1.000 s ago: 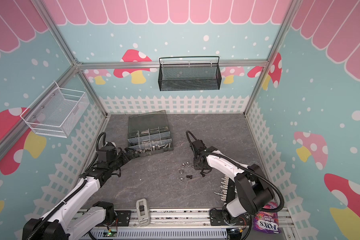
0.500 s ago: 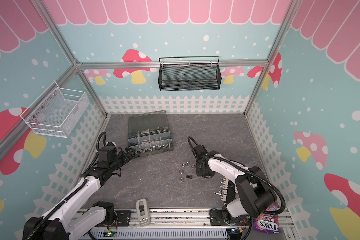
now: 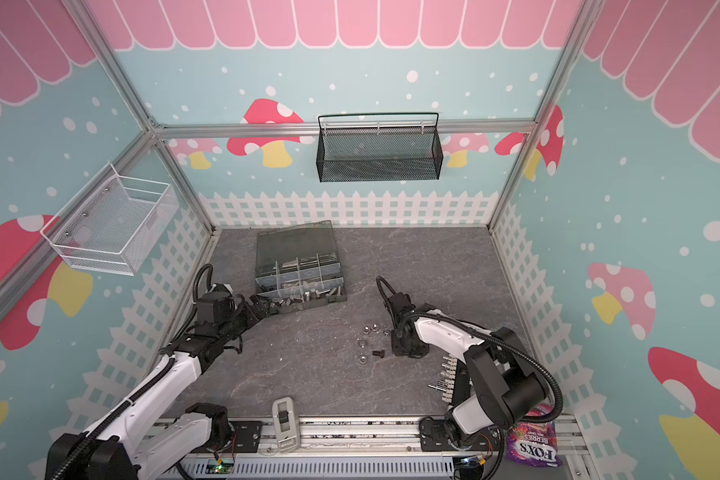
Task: Sort the screws and nuts into containers
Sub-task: 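Move the right gripper back to the pile and open over a black bolt, then lower the right gripper onto the black bolt and close it, then carry the black bolt with the right gripper over the organizer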
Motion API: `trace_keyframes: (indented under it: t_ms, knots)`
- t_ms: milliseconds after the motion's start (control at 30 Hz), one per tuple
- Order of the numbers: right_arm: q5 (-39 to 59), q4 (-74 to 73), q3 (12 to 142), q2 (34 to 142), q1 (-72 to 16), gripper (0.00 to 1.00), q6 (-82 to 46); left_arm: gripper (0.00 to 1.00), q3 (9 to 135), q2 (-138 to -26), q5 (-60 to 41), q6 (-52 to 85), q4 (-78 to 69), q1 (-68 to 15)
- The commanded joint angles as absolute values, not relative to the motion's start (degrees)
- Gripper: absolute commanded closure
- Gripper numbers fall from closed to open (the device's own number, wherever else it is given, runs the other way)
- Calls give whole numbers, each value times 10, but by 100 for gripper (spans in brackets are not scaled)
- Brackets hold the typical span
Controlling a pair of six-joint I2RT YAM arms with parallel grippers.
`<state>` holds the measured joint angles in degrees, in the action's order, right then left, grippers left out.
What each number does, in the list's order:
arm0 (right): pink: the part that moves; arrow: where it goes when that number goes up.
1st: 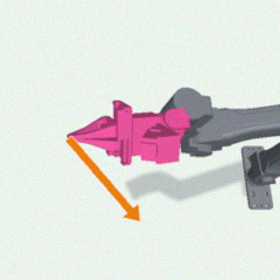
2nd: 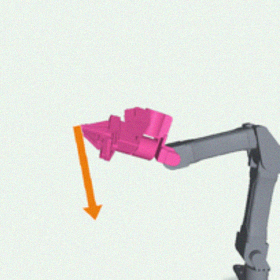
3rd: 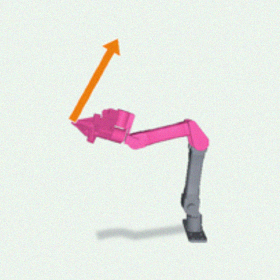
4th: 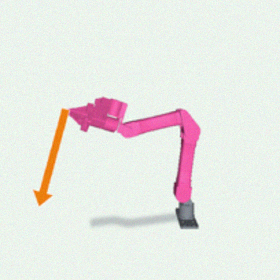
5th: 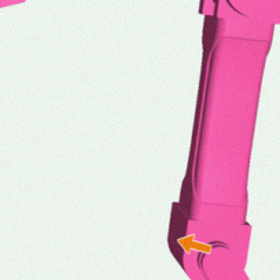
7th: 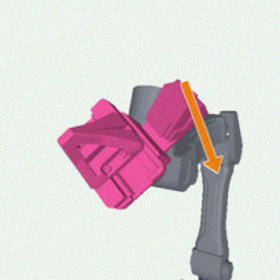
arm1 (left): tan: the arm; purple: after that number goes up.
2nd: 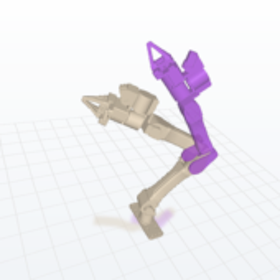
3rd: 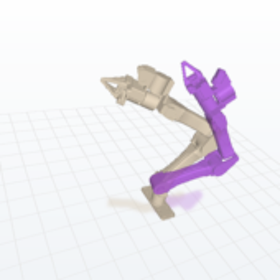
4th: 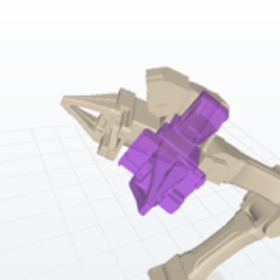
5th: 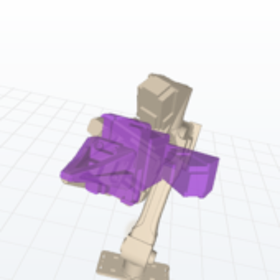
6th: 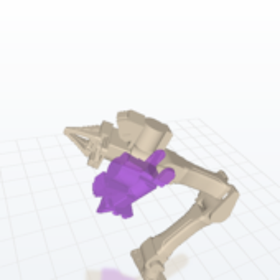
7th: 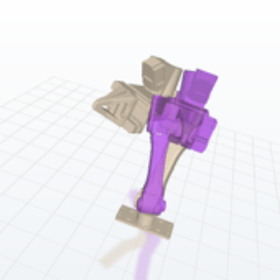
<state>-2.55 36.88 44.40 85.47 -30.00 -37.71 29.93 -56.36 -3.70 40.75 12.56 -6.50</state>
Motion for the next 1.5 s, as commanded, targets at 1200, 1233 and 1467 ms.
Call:
trace_keyframes:
  t_ms: [1200,1233,1467]
  knots:
    - [28,365,468,842,-298,92,-359,0,304,-576,-45,417,109,-62]
    - [27,365,474,838,-297,93,-358,0,304,-576,-44,417,109,-62]
    - [19,357,558,851,-304,94,-340,0,305,-583,-47,416,107,-62]
